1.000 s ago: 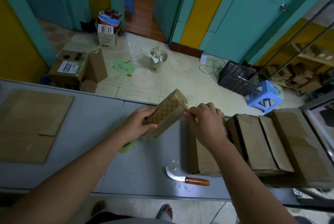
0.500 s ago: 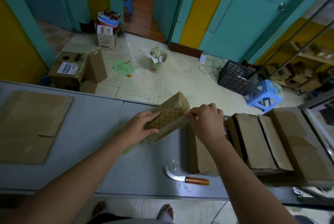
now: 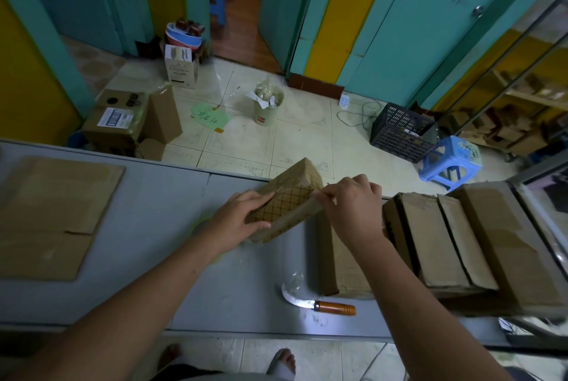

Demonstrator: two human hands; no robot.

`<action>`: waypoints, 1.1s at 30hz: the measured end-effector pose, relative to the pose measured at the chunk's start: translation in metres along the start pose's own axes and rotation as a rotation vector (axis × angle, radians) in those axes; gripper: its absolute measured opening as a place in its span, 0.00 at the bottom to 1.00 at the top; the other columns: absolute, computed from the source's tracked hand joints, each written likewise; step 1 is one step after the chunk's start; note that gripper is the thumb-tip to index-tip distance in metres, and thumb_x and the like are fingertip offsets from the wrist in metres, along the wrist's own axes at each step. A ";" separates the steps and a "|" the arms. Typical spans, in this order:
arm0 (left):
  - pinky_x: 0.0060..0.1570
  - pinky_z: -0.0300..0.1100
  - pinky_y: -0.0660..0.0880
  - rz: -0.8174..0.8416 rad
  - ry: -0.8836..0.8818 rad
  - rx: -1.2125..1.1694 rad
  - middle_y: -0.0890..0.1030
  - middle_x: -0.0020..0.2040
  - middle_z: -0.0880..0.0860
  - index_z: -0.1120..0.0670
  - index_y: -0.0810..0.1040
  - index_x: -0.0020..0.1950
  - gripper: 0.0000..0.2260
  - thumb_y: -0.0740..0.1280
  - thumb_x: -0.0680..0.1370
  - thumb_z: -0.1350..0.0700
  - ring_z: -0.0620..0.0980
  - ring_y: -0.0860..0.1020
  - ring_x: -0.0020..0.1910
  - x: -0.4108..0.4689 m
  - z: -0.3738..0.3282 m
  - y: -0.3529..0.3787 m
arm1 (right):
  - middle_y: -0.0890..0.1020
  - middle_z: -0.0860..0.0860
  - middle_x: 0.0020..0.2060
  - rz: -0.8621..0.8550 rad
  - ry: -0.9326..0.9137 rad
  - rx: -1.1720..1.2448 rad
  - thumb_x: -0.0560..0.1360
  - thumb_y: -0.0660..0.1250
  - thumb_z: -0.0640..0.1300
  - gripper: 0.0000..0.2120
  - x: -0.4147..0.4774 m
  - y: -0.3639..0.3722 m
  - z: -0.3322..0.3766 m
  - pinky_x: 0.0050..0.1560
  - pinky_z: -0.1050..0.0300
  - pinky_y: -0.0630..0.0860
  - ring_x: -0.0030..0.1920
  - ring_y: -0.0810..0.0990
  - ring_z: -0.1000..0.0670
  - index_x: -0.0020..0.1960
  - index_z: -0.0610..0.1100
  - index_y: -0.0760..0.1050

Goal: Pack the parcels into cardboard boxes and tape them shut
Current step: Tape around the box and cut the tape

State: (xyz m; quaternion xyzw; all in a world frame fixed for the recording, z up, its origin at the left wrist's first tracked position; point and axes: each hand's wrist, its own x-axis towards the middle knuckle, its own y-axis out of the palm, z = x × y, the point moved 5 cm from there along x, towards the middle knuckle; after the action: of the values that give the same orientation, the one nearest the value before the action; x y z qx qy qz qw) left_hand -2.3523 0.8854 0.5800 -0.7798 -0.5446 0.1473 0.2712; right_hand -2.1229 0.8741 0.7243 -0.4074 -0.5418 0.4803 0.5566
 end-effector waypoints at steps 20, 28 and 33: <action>0.64 0.41 0.72 0.021 -0.019 0.003 0.73 0.61 0.32 0.38 0.67 0.81 0.34 0.76 0.77 0.44 0.39 0.72 0.64 -0.008 0.000 -0.001 | 0.84 0.57 0.37 -0.031 -0.014 0.172 0.74 0.74 0.61 0.08 0.001 -0.003 -0.012 0.52 0.46 0.67 0.50 0.73 0.48 0.45 0.58 0.88; 0.67 0.42 0.72 0.016 -0.009 -0.049 0.75 0.62 0.34 0.39 0.69 0.80 0.33 0.76 0.77 0.46 0.39 0.72 0.65 -0.013 0.005 -0.002 | 0.86 0.60 0.39 0.181 0.176 0.635 0.65 0.81 0.59 0.11 0.011 0.017 -0.021 0.46 0.62 0.79 0.45 0.83 0.59 0.42 0.55 0.86; 0.66 0.37 0.76 -0.012 -0.055 -0.218 0.78 0.64 0.43 0.46 0.74 0.78 0.31 0.78 0.76 0.56 0.40 0.76 0.65 -0.016 0.005 -0.008 | 0.80 0.55 0.59 0.293 0.245 0.897 0.65 0.82 0.57 0.26 0.017 0.031 -0.012 0.61 0.46 0.79 0.62 0.79 0.49 0.60 0.52 0.80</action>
State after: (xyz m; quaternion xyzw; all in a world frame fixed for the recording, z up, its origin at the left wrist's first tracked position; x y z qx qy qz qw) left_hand -2.3666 0.8737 0.5794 -0.7971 -0.5693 0.1069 0.1703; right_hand -2.1147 0.8979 0.6963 -0.2528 -0.1486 0.6882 0.6636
